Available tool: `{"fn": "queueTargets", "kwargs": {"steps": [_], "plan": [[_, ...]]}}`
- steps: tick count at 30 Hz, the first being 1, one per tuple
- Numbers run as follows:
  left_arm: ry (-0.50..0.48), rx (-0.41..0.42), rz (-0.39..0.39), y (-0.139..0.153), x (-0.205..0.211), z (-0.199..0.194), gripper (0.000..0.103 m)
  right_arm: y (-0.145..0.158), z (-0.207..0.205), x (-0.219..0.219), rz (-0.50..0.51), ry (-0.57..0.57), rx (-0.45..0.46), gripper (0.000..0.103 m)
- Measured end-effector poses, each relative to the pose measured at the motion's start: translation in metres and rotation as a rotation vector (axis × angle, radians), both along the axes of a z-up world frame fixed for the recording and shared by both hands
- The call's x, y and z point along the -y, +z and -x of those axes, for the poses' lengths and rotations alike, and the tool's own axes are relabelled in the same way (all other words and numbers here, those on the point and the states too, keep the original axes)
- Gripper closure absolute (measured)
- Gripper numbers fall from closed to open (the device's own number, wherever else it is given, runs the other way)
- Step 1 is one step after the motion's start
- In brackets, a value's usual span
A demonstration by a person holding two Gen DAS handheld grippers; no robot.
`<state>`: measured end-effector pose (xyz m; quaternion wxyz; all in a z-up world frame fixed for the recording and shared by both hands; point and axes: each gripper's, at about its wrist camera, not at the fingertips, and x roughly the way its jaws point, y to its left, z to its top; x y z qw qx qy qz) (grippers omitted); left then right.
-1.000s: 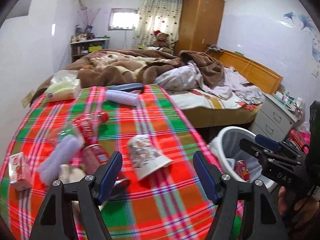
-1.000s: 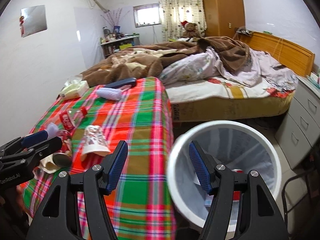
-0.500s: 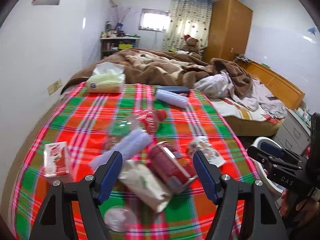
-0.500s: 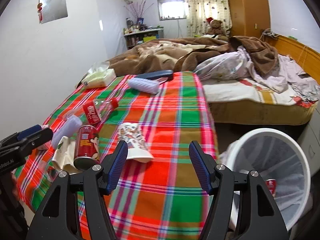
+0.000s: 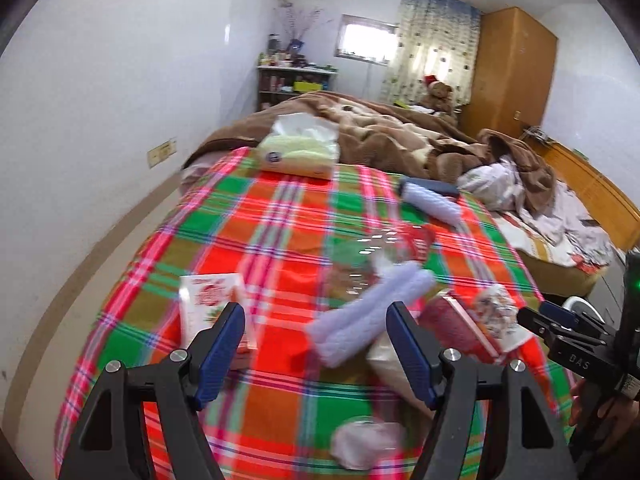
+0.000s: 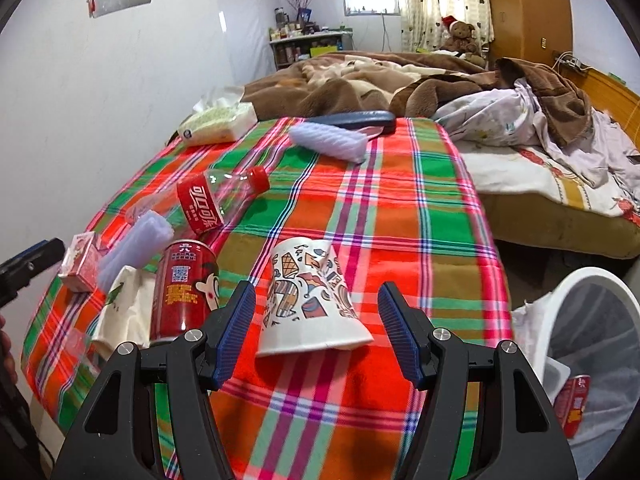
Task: Collect trash
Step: 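Grasp the strawberry milk carton with the left tool while the right tool grasps the patterned paper cup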
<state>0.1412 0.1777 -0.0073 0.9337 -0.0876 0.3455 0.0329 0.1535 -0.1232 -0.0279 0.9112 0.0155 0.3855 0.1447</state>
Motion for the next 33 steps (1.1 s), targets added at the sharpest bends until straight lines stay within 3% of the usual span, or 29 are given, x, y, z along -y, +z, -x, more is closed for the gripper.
{"fn": "queueTargets", "kwargs": {"steps": [8, 15, 33], "plan": [[0.092, -0.031, 0.011, -0.014, -0.041, -0.008, 0.026, -0.009, -0.011, -0.013, 0.012, 0.023, -0.038, 0.035], [0.102, -0.09, -0.002, -0.036, -0.057, -0.021, 0.025, -0.019, -0.021, -0.024, 0.051, 0.022, -0.081, 0.035], [0.106, -0.191, 0.007, -0.071, -0.066, -0.052, 0.025, -0.024, -0.031, -0.026, 0.004, 0.007, -0.116, 0.035]]}}
